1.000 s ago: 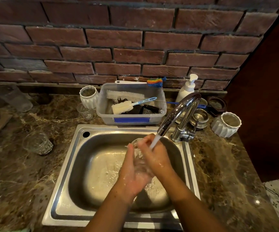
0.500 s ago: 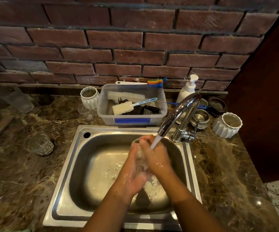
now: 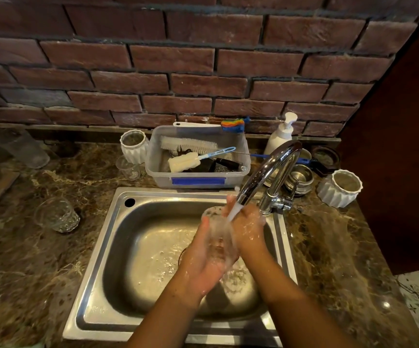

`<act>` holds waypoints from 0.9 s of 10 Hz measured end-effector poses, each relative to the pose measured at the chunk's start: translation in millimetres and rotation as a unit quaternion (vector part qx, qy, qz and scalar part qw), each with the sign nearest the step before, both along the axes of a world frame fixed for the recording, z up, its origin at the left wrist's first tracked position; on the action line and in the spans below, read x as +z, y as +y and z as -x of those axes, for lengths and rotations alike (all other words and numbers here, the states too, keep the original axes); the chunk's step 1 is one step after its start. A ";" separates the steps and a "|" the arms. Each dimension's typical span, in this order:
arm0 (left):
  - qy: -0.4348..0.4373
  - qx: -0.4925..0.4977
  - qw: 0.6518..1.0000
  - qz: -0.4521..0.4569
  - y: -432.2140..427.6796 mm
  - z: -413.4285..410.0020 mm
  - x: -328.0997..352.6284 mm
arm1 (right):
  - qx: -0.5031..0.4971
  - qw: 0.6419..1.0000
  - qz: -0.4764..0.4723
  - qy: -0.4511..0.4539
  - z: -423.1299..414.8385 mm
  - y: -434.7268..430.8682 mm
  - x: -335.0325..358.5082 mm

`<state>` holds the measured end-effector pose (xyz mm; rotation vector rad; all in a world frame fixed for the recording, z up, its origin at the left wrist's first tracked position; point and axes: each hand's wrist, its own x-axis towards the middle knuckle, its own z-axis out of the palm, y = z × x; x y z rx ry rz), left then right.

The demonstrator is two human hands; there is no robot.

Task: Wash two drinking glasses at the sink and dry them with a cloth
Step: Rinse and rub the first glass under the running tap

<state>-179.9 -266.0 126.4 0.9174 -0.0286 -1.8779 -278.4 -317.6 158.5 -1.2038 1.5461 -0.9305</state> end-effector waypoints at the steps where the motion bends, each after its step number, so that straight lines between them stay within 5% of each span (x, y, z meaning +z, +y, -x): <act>1: 0.026 0.036 0.998 -0.036 -2.9 -1.0 -5.3 | 0.075 0.997 -0.021 0.001 -10.3 17.4 -11.3; 2: 0.025 0.010 0.999 -0.036 3.7 -3.9 -8.4 | 0.079 0.996 0.024 0.036 -4.4 12.2 -9.9; 4: -0.027 -0.033 0.999 0.002 9.4 -5.4 -10.7 | 0.029 0.964 -0.227 -0.134 -6.9 -25.2 20.1; 6: -0.126 -0.068 0.989 0.019 -3.3 0.4 -2.0 | 0.090 0.995 0.031 0.010 -6.2 -13.0 8.2; 7: -0.091 -0.009 0.996 0.016 -2.3 5.4 2.0 | 0.082 0.996 0.030 0.000 -12.6 6.7 -2.3; 9: -0.039 0.006 0.999 0.014 6.8 8.0 2.8 | 0.126 0.973 0.084 0.175 -11.4 33.0 -20.0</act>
